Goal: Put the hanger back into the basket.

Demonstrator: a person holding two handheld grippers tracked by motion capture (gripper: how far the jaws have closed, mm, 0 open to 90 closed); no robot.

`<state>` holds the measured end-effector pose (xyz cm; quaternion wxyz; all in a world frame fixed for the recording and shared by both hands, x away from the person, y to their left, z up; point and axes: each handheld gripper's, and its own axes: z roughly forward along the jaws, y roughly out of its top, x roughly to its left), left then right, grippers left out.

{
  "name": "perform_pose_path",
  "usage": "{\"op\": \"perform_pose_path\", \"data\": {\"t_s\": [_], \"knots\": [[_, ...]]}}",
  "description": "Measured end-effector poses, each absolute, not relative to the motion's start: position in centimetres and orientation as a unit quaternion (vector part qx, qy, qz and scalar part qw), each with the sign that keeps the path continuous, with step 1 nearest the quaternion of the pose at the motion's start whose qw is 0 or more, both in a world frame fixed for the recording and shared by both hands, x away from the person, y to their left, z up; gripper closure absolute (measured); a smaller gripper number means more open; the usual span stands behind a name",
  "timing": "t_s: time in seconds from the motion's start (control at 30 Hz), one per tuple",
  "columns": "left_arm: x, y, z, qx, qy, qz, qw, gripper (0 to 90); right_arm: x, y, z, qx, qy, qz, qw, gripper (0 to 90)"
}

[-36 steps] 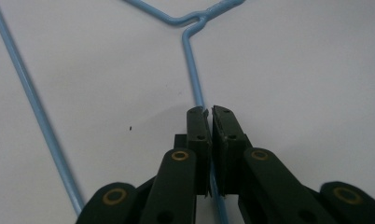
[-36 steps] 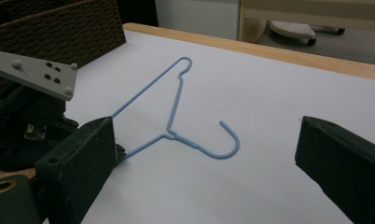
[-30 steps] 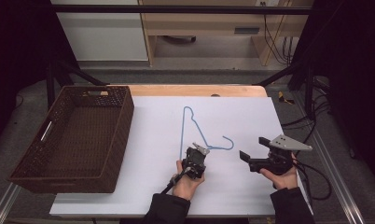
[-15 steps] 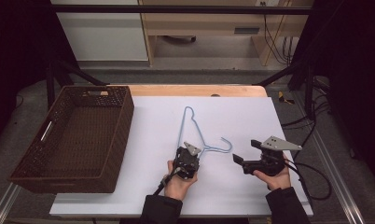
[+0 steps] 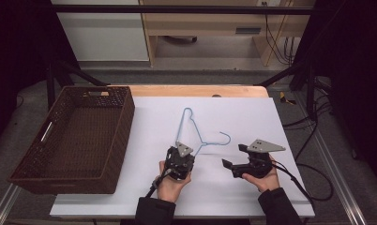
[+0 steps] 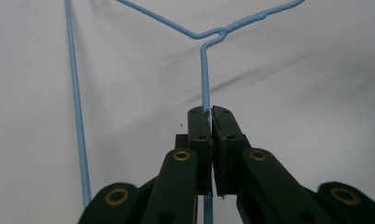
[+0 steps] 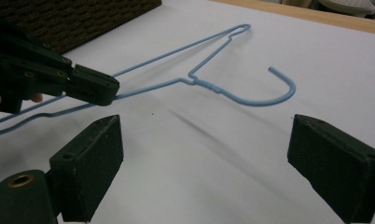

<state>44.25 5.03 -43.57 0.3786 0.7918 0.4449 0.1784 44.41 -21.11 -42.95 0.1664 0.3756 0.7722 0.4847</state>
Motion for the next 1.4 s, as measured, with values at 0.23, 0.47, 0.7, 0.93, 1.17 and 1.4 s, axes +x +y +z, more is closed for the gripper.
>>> {"op": "perform_pose_path", "data": {"t_s": [0.23, 0.47, 0.7, 0.93, 1.17, 1.4], "knots": [[44.0, 5.9, -42.8, 0.786, 0.442, 0.186, 0.391, 87.3, 45.7, -19.9, -43.7, 0.382, 0.768, 0.491, 0.155, 12.3], [43.8, 6.9, -42.2, 0.780, 0.441, 0.192, 0.400, 87.3, 47.0, -19.1, -43.9, 0.380, 0.764, 0.502, 0.138, 15.3], [43.6, 7.6, -41.9, 0.775, 0.442, 0.196, 0.407, 87.3, 48.7, -16.9, -43.7, 0.371, 0.762, 0.515, 0.127, 20.9], [43.5, 8.2, -41.8, 0.772, 0.443, 0.197, 0.411, 87.3, 50.0, -15.2, -43.5, 0.370, 0.750, 0.534, 0.122, 34.7], [43.5, 8.4, -42.1, 0.772, 0.444, 0.193, 0.412, 87.3, 50.7, -14.7, -43.3, 0.370, 0.737, 0.553, 0.117, 56.9], [43.6, 8.2, -42.6, 0.775, 0.444, 0.190, 0.407, 87.3, 51.0, -14.6, -43.4, 0.368, 0.738, 0.556, 0.105, 79.0]]}}
